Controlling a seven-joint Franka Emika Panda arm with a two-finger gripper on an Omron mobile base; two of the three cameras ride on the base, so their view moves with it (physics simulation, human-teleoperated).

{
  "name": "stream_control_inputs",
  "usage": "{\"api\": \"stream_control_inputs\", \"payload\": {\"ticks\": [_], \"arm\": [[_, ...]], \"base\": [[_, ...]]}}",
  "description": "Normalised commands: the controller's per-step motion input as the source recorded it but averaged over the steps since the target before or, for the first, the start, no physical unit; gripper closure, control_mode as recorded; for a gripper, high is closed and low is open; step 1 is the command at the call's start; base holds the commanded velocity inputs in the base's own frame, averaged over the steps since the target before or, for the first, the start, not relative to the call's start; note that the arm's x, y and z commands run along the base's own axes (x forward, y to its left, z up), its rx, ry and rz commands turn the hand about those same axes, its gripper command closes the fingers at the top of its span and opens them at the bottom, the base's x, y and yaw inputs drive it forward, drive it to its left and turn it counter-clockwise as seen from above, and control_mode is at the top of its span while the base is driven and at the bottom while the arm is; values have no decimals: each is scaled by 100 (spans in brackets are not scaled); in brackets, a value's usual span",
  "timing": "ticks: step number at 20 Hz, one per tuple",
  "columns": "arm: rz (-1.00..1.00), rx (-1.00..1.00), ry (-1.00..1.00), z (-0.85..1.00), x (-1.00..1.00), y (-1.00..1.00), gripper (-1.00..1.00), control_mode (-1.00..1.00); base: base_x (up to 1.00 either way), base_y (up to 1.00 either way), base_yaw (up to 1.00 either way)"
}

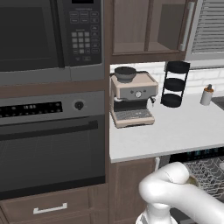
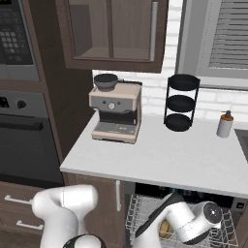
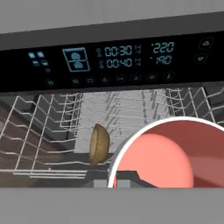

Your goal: Pick up the cup and bowl from the counter, place them in the dishwasher, and close the dishwasher door.

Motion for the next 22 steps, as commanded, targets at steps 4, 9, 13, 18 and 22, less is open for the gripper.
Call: {"api": "stream_control_inputs", "payload": {"ticks": [4,9,13,18,22], "arm": [[15,0,5,-14,24,1,100,-100],[16,-1,15,-24,30,0,100,-100],[11,-4,21,-45,36,0,100,-100],[11,-3,11,-68,26,0,100,-100],[9,0,0,-73,2,0,100,-100]], "base": [[0,0,0],[0,0,0],[0,0,0],[0,0,0],[0,0,0]]}}
